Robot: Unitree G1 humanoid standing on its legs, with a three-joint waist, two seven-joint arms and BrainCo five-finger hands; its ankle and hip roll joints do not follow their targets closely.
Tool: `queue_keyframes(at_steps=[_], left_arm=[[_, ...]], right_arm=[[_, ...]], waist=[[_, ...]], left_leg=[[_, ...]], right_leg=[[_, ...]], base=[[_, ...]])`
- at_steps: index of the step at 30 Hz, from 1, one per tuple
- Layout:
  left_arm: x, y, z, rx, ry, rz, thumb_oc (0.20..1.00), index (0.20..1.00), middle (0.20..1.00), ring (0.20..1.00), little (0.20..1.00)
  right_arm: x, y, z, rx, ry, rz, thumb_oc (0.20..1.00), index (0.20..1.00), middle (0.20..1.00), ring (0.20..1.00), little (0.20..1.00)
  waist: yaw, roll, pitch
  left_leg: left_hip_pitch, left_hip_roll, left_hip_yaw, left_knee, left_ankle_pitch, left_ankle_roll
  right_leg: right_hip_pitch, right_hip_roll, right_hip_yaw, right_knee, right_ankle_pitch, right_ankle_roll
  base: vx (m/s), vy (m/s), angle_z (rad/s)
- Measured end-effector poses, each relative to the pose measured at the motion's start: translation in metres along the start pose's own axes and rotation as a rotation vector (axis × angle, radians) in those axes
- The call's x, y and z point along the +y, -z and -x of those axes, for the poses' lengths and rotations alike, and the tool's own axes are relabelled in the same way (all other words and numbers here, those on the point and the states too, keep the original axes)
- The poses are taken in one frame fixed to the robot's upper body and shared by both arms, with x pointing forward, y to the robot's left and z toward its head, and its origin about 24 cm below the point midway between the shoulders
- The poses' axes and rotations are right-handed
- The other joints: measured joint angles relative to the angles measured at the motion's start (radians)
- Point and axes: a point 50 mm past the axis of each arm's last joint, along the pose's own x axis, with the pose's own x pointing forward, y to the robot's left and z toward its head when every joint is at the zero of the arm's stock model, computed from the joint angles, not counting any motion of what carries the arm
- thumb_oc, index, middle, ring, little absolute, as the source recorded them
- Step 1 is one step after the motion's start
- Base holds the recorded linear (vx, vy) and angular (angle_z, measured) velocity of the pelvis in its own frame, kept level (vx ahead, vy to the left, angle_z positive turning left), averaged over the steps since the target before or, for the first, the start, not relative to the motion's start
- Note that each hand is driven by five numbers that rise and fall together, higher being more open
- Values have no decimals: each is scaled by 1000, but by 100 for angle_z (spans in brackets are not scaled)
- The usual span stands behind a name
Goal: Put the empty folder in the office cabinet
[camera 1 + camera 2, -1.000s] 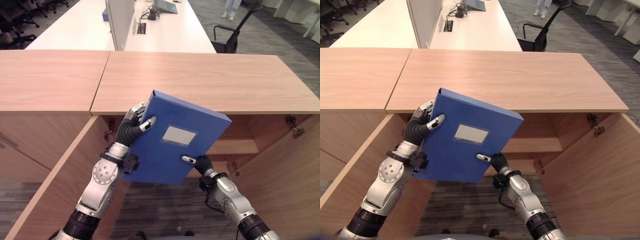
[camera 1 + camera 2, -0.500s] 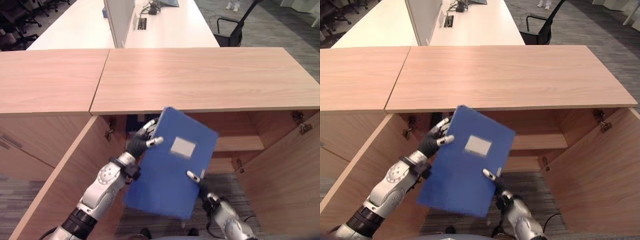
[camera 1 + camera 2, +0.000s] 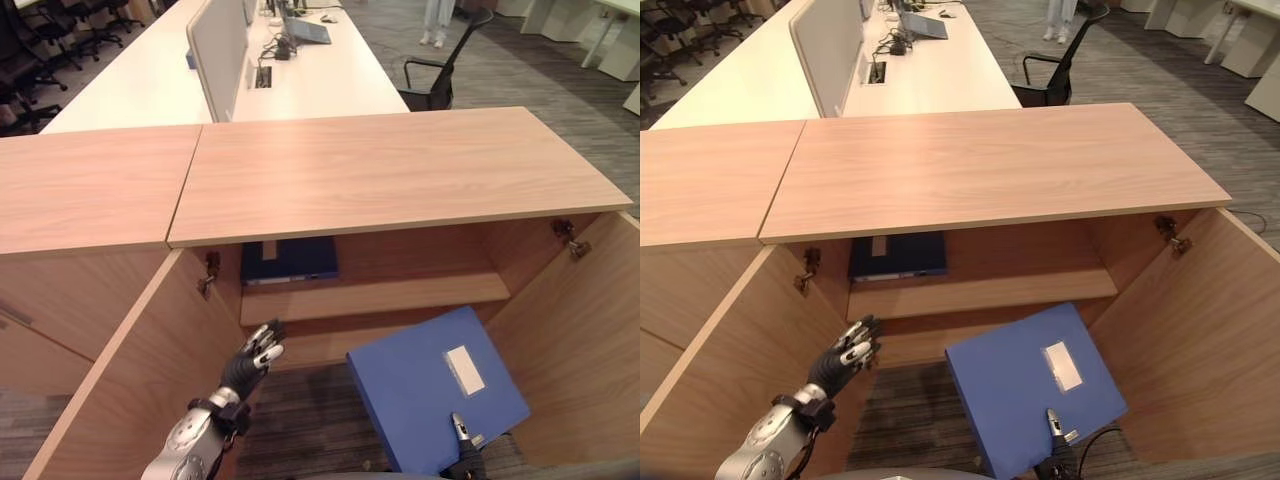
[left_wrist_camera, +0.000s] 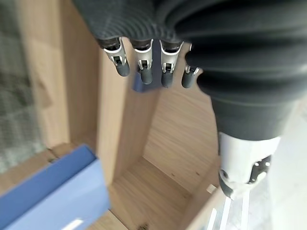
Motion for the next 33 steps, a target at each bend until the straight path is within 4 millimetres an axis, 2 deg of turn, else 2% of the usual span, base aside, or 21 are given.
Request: queue_keyframes(at_steps=[5, 10, 11, 12, 13, 14, 16, 17, 18, 19, 20, 21, 23, 24, 25, 26, 27, 28, 29, 32, 33], left_arm=[[1, 0, 0, 1, -2, -10, 1000, 1000, 1000, 1000, 1000], [2, -4, -1, -16, -12, -9, 1000, 1000, 1000, 1000, 1000], [3, -6, -2, -26, -21, -9, 1000, 1000, 1000, 1000, 1000], [3, -11, -7, -43, -19, -19, 1000, 1000, 1000, 1000, 1000], [1, -18, -13, -58, -5, -37, 1000, 1000, 1000, 1000, 1000], [-1, -14, -12, -47, -2, -27, 1000, 1000, 1000, 1000, 1000], [-2, -1, -4, -23, -22, 17, 1000, 1000, 1000, 1000, 1000], [-2, 1, -2, -17, -27, 25, 1000, 1000, 1000, 1000, 1000], [0, 2, 0, -14, -35, 27, 1000, 1000, 1000, 1000, 1000], [2, -1, -1, -21, -38, 20, 1000, 1000, 1000, 1000, 1000], [4, -3, 0, -30, -48, 18, 1000, 1000, 1000, 1000, 1000], [7, -5, 2, -38, -63, 18, 1000, 1000, 1000, 1000, 1000], [14, -14, 4, -68, -88, 4, 1000, 1000, 1000, 1000, 1000], [20, -16, 7, -64, -116, -18, 1000, 1000, 1000, 1000, 1000], [24, -16, 11, -50, -127, -36, 1000, 1000, 1000, 1000, 1000], [28, -17, 14, -44, -139, -50, 1000, 1000, 1000, 1000, 1000], [29, -17, 15, -42, -141, -56, 1000, 1000, 1000, 1000, 1000], [26, -16, 14, -35, -131, -60, 1000, 1000, 1000, 1000, 1000], [22, -14, 13, -30, -110, -57, 1000, 1000, 1000, 1000, 1000], [27, -14, 18, -29, -134, -58, 1000, 1000, 1000, 1000, 1000], [29, -14, 20, -28, -144, -56, 1000, 1000, 1000, 1000, 1000]], right_arm=[[44, -12, -12, -24, -154, 104, 200, 200, 200, 200, 200], [108, -39, -20, -124, -365, 141, 200, 200, 200, 200, 200], [117, -44, -20, -142, -389, 146, 200, 200, 200, 200, 200], [129, -50, -20, -170, -417, 141, 200, 200, 200, 200, 200], [138, -57, -19, -213, -435, 128, 200, 200, 200, 200, 200], [139, -63, -18, -239, -425, 112, 200, 200, 200, 200, 200], [139, -74, -17, -282, -428, 114, 200, 200, 200, 200, 200], [138, -73, -17, -277, -424, 112, 200, 200, 200, 200, 200], [136, -70, -17, -267, -422, 121, 200, 200, 200, 200, 200], [128, -67, -17, -261, -398, 110, 200, 200, 200, 200, 200], [121, -64, -16, -253, -379, 107, 200, 200, 200, 200, 200], [116, -61, -15, -246, -364, 107, 200, 200, 200, 200, 200], [104, -54, -13, -227, -334, 108, 200, 200, 200, 200, 200], [115, -54, -15, -226, -361, 109, 200, 200, 200, 200, 200], [116, -48, -15, -213, -362, 96, 200, 200, 200, 200, 200], [117, -43, -16, -194, -366, 94, 200, 200, 200, 200, 200], [119, -44, -16, -191, -373, 96, 200, 200, 200, 200, 200], [122, -45, -16, -195, -382, 97, 200, 200, 200, 200, 200], [131, -48, -17, -199, -407, 104, 200, 200, 200, 200, 200], [135, -49, -17, -206, -418, 131, 200, 200, 200, 200, 200], [135, -49, -17, -204, -417, 130, 200, 200, 200, 200, 200]], waist=[[4, -7, 1], [33, -29, 29], [39, -38, 46], [40, -57, 72], [67, -75, 102], [85, -82, 109], [84, -57, 121], [83, -37, 118], [80, -34, 117], [69, -18, 103], [62, -26, 94], [58, -28, 91], [54, -45, 79], [58, 3, 105], [59, 12, 105], [60, 14, 95], [61, 22, 87], [57, 32, 81], [60, 34, 75], [65, 20, 65], [70, 10, 59]], left_leg=[[-13, 6, -7, 9, 1, -1], [-60, 30, -24, 83, -1, -5], [-92, 41, -29, 130, -2, -11], [-180, 68, -20, 263, -8, -22], [-298, 130, 60, 482, -2, -33], [-376, 181, 105, 577, -10, -50], [-380, 138, 118, 324, -6, -54], [-332, 102, 120, 192, -3, -48], [-282, 80, 118, 109, -1, -46], [-228, 61, 117, 43, 43, -17], [-205, 48, 122, 14, 70, -6], [-181, 37, 135, -11, 112, 28], [-150, -7, 156, -7, 96, 71], [-123, -5, 200, 16, 65, 104], [-97, -15, 208, 26, 50, 126], [-84, -27, 205, 37, 32, 125], [-85, -26, 195, 43, 20, 119], [-86, -32, 174, 44, 8, 111], [-90, -38, 148, 37, 0, 107], [-87, -39, 128, 47, -10, 88], [-83, -40, 128, 48, -11, 86]], right_leg=[[-3, 3, -2, -5, 0, -1], [-8, 22, -16, 0, -12, -17], [-13, 26, -27, 3, -18, -26], [-37, 15, -44, 33, -43, -63], [-36, 14, -64, 22, -42, -83], [-22, 21, -72, 0, -43, -95], [-19, 31, -83, -6, -47, -95], [-15, 39, -55, -5, -47, -82], [-5, 49, -31, -6, -56, -74], [10, 57, -18, -5, -68, -61], [12, 49, -9, -2, -72, -45], [12, 38, 0, 19, -82, -28], [-17, -35, -24, 138, -123, 17], [-168, -157, -84, 522, -116, 45], [-228, -242, -103, 689, -87, 53], [-242, -317, -149, 724, -129, 46], [-238, -334, -163, 667, -132, 46], [-230, -343, -173, 557, -118, 69], [-218, -355, -139, 375, -76, 126], [-229, -356, -114, 308, -37, 143], [-235, -351, -114, 294, -17, 125]], base=[[39, -96, 5], [8, -142, 11], [-27, -125, 37], [22, -28, 56], [54, 38, 60], [123, 126, 52], [200, 195, 9], [244, 233, -58], [221, 226, -79], [189, 260, -65], [97, 168, -50], [112, 220, -42], [60, 213, -44], [55, 87, -50], [135, -38, -45], [182, -95, -2], [189, -120, 17], [215, -226, 42], [216, -274, 45], [130, -210, 35], [230, -463, 24]])
